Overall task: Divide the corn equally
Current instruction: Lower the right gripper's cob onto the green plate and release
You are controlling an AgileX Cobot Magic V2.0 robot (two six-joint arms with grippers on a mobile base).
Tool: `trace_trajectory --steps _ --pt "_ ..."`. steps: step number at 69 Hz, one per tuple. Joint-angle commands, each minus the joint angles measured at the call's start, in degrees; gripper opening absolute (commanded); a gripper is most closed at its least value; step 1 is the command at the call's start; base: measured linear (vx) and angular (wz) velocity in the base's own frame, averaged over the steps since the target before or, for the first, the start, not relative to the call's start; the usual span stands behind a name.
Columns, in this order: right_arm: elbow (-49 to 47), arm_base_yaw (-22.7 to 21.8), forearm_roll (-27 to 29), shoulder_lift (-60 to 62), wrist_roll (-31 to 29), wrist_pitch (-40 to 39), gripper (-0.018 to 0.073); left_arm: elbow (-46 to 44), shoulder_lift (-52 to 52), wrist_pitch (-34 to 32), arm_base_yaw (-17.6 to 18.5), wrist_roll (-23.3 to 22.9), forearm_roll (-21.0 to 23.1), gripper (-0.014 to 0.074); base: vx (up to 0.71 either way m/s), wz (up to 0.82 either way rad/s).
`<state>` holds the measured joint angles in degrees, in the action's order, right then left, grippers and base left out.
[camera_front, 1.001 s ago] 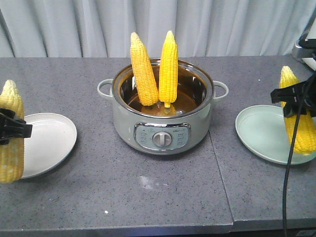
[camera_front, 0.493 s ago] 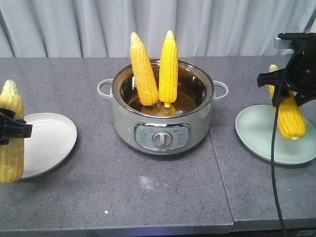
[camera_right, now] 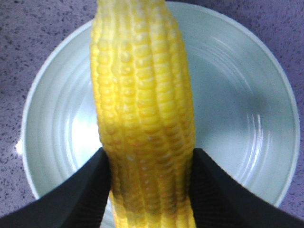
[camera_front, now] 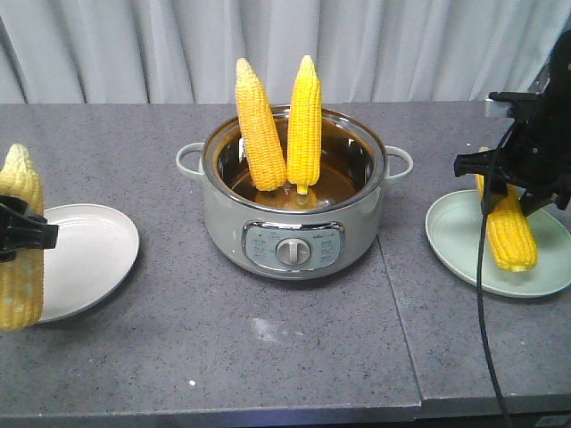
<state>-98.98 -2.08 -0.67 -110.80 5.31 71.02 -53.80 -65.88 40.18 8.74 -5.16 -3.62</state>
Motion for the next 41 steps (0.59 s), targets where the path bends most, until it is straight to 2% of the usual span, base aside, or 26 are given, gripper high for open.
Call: trace_trajectory --steps 1,29,41 --pt "-1.84 -2.07 1.06 2.63 0.2 2.77 0.026 -1.53 1.34 -3.35 -0.01 -0.48 -0.16 0.0172 0.0 0.0" --pt "-1.78 -3.04 2.07 1.47 -3.08 2.82 0.0263 -1.53 1.34 -3.35 -0.01 -0.48 -0.16 0.0172 0.0 0.0" --pt "-1.78 -3.04 2.21 0.45 -3.98 2.82 0.03 -1.53 1.34 -3.35 -0.01 -0.48 -0.16 0.0172 0.0 0.0"
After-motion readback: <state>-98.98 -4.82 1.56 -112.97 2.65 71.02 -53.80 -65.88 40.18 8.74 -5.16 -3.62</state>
